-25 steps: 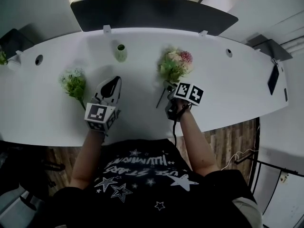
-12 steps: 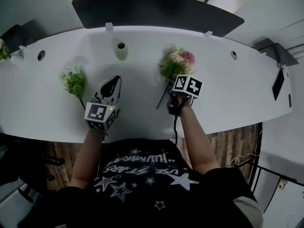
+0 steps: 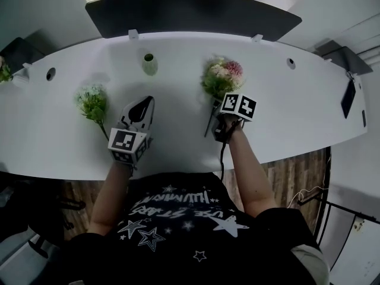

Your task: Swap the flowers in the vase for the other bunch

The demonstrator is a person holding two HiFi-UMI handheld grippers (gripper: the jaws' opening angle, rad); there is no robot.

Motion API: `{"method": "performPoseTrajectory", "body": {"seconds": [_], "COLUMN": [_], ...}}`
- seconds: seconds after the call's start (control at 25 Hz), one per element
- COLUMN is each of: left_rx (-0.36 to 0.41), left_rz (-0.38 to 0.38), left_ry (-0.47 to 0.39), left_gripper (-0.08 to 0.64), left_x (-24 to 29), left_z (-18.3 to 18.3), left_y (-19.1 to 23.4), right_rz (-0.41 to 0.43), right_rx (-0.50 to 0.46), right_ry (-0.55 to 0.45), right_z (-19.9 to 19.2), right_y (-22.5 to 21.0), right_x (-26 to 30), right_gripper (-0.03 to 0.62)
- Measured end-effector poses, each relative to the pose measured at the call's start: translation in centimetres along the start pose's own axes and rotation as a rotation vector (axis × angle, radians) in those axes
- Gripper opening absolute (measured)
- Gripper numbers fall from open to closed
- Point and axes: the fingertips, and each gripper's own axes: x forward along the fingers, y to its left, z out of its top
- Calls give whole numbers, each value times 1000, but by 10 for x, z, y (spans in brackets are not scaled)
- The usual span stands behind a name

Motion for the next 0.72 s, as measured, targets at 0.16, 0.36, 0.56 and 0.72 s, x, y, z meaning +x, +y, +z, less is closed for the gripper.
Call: {"method": "performPoseTrajectory", "body": {"seconds": [0.16, 0.36, 0.56, 0.72], "left_rx": [9, 8, 26, 31], "left_rz": [-6, 14, 17, 14], "left_ry": [-9, -6, -26, -33], "left_gripper": [9, 9, 9, 9], "left_x": [-4, -11, -16, -17], "left_z": [4, 10, 17, 24], "left_y": [4, 12, 16, 22], "right_rz": [29, 82, 179, 279], "right_rx": [34, 101, 161, 119], "right_ry": [-47, -93, -211, -340], "right_z": [5, 9, 29, 57], "right_y": [7, 19, 42, 75], "right_x": [-6, -16, -37, -61], "right_gripper": [61, 58, 57, 58]}}
